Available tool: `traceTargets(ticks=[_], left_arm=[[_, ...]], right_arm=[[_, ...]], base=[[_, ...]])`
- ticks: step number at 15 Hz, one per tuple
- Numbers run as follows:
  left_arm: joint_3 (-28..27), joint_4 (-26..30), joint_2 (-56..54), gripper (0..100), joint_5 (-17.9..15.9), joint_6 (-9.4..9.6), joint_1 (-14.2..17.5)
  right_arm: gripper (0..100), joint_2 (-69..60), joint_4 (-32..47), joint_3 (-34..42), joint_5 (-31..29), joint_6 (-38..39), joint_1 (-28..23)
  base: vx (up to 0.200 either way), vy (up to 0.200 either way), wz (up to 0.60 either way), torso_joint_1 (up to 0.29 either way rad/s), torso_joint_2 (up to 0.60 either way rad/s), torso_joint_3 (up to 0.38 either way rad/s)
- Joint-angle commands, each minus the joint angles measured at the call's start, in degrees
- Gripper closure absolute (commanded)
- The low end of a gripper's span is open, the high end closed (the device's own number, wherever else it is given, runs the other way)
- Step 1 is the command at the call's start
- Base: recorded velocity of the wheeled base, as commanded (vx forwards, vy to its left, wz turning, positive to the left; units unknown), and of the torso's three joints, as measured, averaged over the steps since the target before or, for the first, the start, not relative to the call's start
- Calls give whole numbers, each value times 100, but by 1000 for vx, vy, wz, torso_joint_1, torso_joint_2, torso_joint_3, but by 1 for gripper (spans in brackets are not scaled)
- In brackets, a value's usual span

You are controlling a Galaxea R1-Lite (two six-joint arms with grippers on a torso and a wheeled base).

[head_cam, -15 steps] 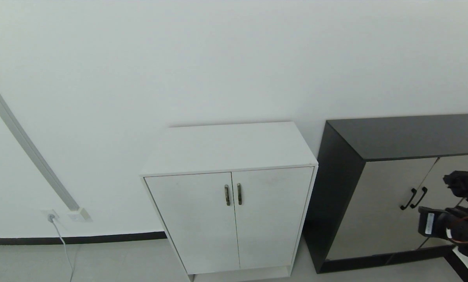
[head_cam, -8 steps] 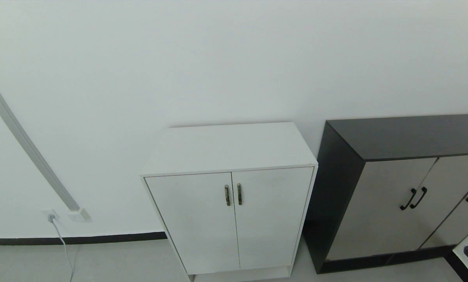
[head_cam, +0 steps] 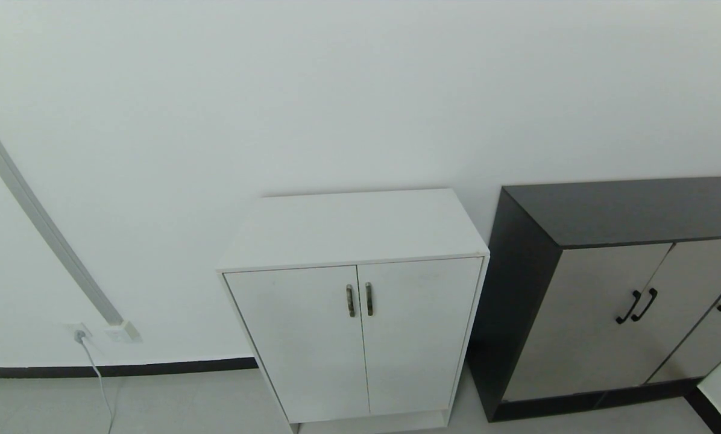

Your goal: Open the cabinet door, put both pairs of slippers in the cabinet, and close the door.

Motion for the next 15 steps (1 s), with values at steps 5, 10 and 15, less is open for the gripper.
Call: traceTargets(ticks=[5,10,15], left_arm=[[2,0,7,100,0,-2,2],[-6,0,7,100,0,-2,2],[2,0,7,100,9,-11,2]], right_arm=[[100,-825,-167,215,-64,-106,179],[100,-2073,-167,215,-90,-141,-217],[100,-2767,-176,215,-213,-53,-199]], base=[[0,0,0,0,0,0],[0,0,0,0,0,0],[0,0,0,0,0,0]])
